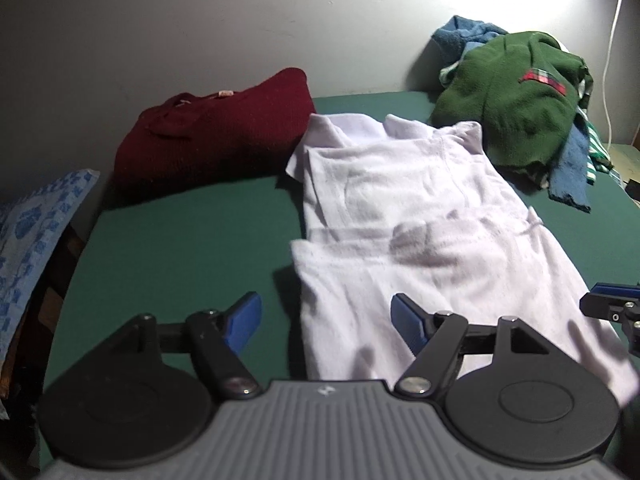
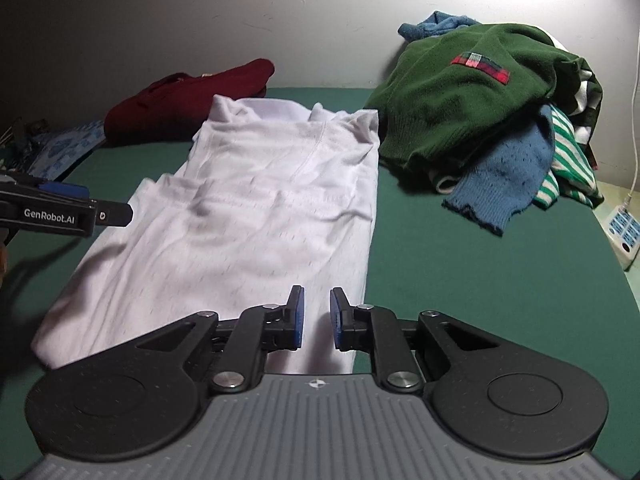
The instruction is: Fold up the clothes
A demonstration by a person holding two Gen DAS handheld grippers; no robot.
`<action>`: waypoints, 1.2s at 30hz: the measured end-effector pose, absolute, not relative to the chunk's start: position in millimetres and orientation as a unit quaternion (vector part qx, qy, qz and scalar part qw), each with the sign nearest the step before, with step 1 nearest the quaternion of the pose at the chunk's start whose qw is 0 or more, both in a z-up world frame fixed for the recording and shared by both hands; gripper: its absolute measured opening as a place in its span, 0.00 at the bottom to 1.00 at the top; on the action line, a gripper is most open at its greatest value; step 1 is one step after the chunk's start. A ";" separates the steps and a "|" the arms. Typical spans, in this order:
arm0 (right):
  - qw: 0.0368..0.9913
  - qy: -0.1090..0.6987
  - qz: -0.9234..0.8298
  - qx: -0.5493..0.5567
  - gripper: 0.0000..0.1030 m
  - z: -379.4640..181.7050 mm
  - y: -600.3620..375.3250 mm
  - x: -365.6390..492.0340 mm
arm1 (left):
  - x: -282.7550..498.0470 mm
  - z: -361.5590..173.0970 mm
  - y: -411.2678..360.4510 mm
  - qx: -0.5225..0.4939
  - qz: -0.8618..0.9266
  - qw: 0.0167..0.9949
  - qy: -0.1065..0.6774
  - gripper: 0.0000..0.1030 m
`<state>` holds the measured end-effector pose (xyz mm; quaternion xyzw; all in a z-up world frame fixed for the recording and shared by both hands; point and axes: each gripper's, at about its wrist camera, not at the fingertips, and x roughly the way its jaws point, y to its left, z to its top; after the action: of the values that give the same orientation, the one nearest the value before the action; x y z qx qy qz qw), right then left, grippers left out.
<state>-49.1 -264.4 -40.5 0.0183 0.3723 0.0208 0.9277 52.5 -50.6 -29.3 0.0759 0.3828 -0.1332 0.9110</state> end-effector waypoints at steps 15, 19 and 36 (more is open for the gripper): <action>0.916 0.402 0.012 -0.004 0.15 -54.9 -245.0 -88.3 | -38.2 -57.9 -57.8 0.098 -0.143 0.892 0.417 0.72; 0.921 0.388 0.018 0.021 0.25 -48.9 -253.5 -88.3 | -40.7 -57.5 -51.5 0.073 -0.145 0.892 0.422 0.75; 0.913 0.389 0.090 0.081 0.05 -57.8 -290.4 -81.8 | -30.7 -59.8 -43.0 -0.008 -0.157 0.886 0.437 0.26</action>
<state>-81.8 -290.4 -57.8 0.0809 0.3890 0.0895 0.9133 -30.7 -43.0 -59.8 -0.0083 0.4369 -0.1566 0.8857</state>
